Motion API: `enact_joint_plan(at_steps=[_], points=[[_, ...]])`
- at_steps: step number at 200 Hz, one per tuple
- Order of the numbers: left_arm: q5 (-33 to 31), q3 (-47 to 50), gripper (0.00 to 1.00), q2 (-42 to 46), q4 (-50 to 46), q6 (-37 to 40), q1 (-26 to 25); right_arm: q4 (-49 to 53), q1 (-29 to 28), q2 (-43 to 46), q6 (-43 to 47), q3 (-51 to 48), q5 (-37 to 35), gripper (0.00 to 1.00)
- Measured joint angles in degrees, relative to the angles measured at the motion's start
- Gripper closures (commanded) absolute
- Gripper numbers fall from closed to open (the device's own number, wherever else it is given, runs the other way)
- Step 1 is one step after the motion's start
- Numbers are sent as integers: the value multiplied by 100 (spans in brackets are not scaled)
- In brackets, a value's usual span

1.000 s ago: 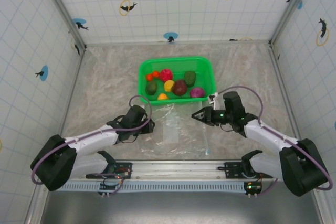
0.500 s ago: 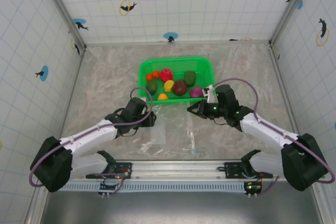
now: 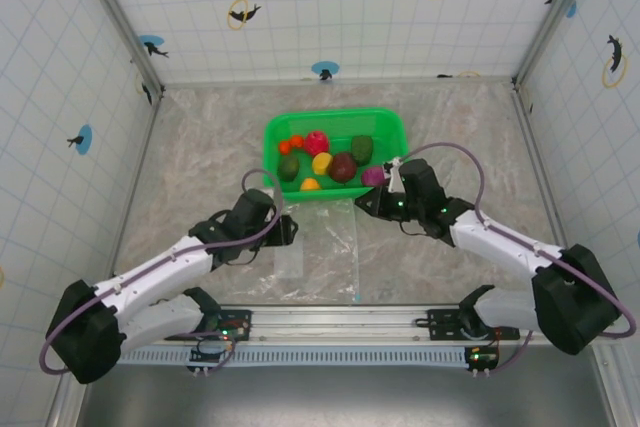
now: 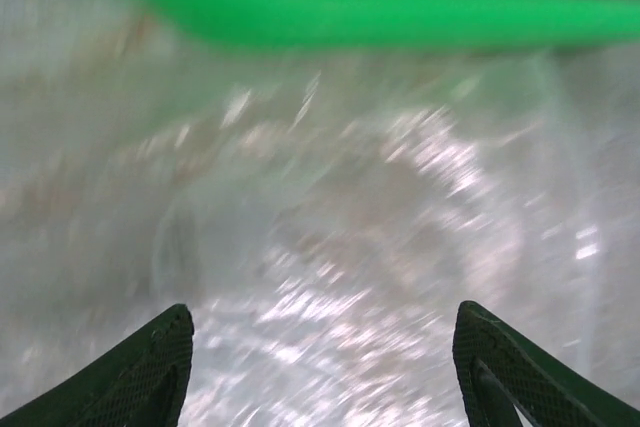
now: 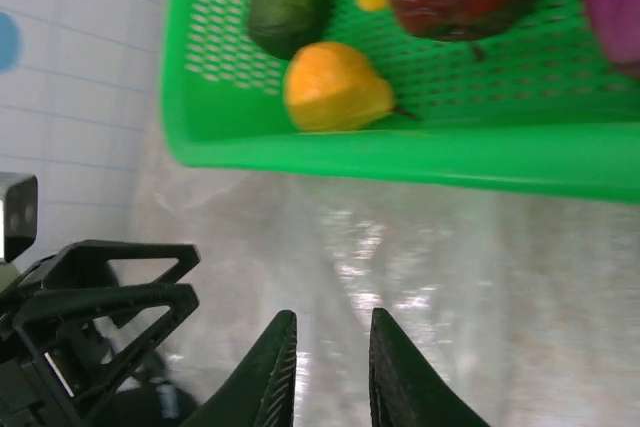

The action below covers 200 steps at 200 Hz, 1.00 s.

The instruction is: Place the food in the zip-top bag and seal the zipper

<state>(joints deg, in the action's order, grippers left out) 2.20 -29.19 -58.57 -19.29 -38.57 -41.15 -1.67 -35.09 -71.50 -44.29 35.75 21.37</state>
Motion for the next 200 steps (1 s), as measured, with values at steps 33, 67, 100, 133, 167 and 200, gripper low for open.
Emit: enact_joint_plan(at_steps=[33,67,100,133,167,200], points=[[31,573,30,-229,85,-254,160,39,179,-603,420,-304,507,67],[-9,597,32,-520,551,-264,267,-581,127,-1045,575,-304,1117,67],[-13,623,34,-772,1091,-262,302,-1252,44,-1381,507,-299,1484,67],[-48,693,34,-835,1397,-258,304,-1517,35,-1523,468,-273,1580,67],[-96,704,34,-833,1423,-245,323,-1121,33,-960,483,-380,911,66],[-136,704,34,-833,1419,-243,323,-1307,26,-105,166,-1005,553,60]])
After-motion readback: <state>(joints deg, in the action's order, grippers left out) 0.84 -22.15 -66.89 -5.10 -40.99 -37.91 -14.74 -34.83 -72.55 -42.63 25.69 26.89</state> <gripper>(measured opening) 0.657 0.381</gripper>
